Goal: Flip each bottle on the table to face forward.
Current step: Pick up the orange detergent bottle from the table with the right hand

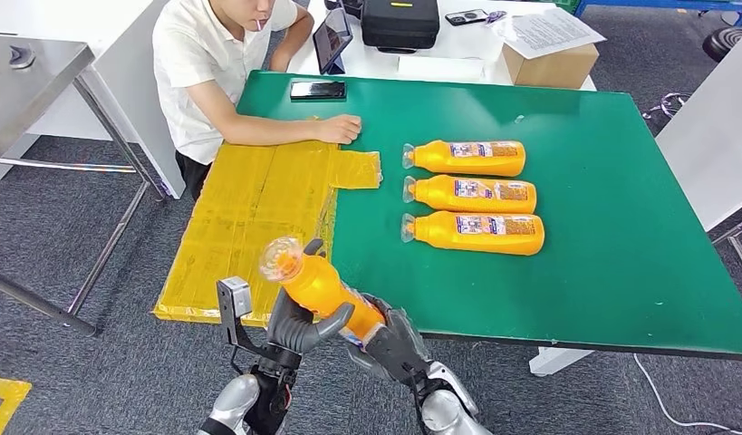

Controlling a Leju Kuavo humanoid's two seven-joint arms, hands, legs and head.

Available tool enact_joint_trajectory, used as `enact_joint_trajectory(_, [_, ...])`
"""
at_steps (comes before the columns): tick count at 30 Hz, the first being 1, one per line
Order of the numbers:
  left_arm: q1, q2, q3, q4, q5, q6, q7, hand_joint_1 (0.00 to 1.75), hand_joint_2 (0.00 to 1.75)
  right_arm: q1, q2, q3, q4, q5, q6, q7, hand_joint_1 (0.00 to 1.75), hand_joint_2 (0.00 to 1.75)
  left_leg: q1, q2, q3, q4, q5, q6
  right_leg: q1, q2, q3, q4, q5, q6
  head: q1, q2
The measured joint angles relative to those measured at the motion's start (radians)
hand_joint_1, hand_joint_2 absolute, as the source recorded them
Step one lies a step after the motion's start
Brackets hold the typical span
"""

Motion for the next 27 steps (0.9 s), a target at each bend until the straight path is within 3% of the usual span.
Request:
enact_joint_trajectory(6, [-0.007, 0.0, -0.008, -0.014, 0.012, -0.009, 0.008, 0.05, 1.75, -0.057, 0.018, 0.063, 0.059, 0.022, -0.062, 0.041, 1.58, 1.75, 0.0, 0.0, 0.0, 0.0, 0.0, 0.0, 0.0, 0.0, 0.0, 0.0, 0.0, 0.0, 0.0, 0.0])
enact_joint_trajectory(8, [-0.007, 0.001, -0.008, -0.021, 0.017, -0.01, 0.012, 0.92, 1.75, -0.072, 0.021, 0.077, 0.081, 0.031, -0.076, 0.048, 1.41, 1.75, 0.0, 0.0, 0.0, 0.0, 0.0, 0.0, 0.0, 0.0, -0.001, 0.0, 0.0, 0.0, 0.0, 0.0])
enact_joint_trajectory(9, [-0.007, 0.003, -0.008, -0.023, 0.018, -0.011, 0.013, 1.36, 1.75, -0.078, 0.022, 0.082, 0.091, 0.034, -0.08, 0.048, 1.18, 1.75, 0.0, 0.0, 0.0, 0.0, 0.0, 0.0, 0.0, 0.0, -0.001, 0.0, 0.0, 0.0, 0.0, 0.0])
enact_joint_trajectory(10, [-0.007, 0.004, -0.008, -0.024, 0.019, -0.011, 0.014, 1.75, 1.75, -0.084, 0.023, 0.087, 0.099, 0.036, -0.082, 0.046, 0.82, 1.75, 0.0, 0.0, 0.0, 0.0, 0.0, 0.0, 0.0, 0.0, -0.001, 0.0, 0.0, 0.0, 0.0, 0.0])
enact_joint_trajectory(12, [-0.008, 0.008, -0.008, -0.024, 0.026, -0.015, 0.016, 1.75, 1.75, -0.092, 0.024, 0.097, 0.112, 0.039, -0.083, 0.033, 0.17, 1.75, 0.0, 0.0, 0.0, 0.0, 0.0, 0.0, 0.0, 0.0, -0.001, 0.0, 0.0, 0.0, 0.0, 0.0])
enact_joint_trajectory(13, [-0.009, 0.01, -0.007, -0.023, 0.034, -0.02, 0.018, 1.75, 1.75, -0.095, 0.024, 0.102, 0.117, 0.039, -0.081, 0.024, 0.02, 1.75, 0.0, 0.0, 0.0, 0.0, 0.0, 0.0, 0.0, 0.0, -0.001, 0.0, 0.0, 0.0, 0.0, 0.0])
enact_joint_trajectory(19, [-0.02, 0.018, 0.013, -0.013, 0.079, -0.065, 0.024, 1.75, 1.75, -0.096, 0.03, 0.133, 0.122, 0.009, -0.046, -0.029, 0.0, 1.75, 0.0, 0.0, -0.001, 0.0, 0.0, 0.0, 0.0, 0.0, -0.002, 0.0, 0.0, 0.0, 0.0, 0.0])
enact_joint_trajectory(27, [-0.03, 0.023, 0.031, -0.015, 0.104, -0.065, 0.013, 1.75, 1.75, -0.084, 0.03, 0.16, 0.104, 0.036, -0.136, -0.108, 0.0, 1.75, 0.0, 0.0, -0.001, 0.0, 0.0, 0.0, 0.0, 0.0, -0.002, 0.0, 0.0, 0.0, 0.0, 0.0])
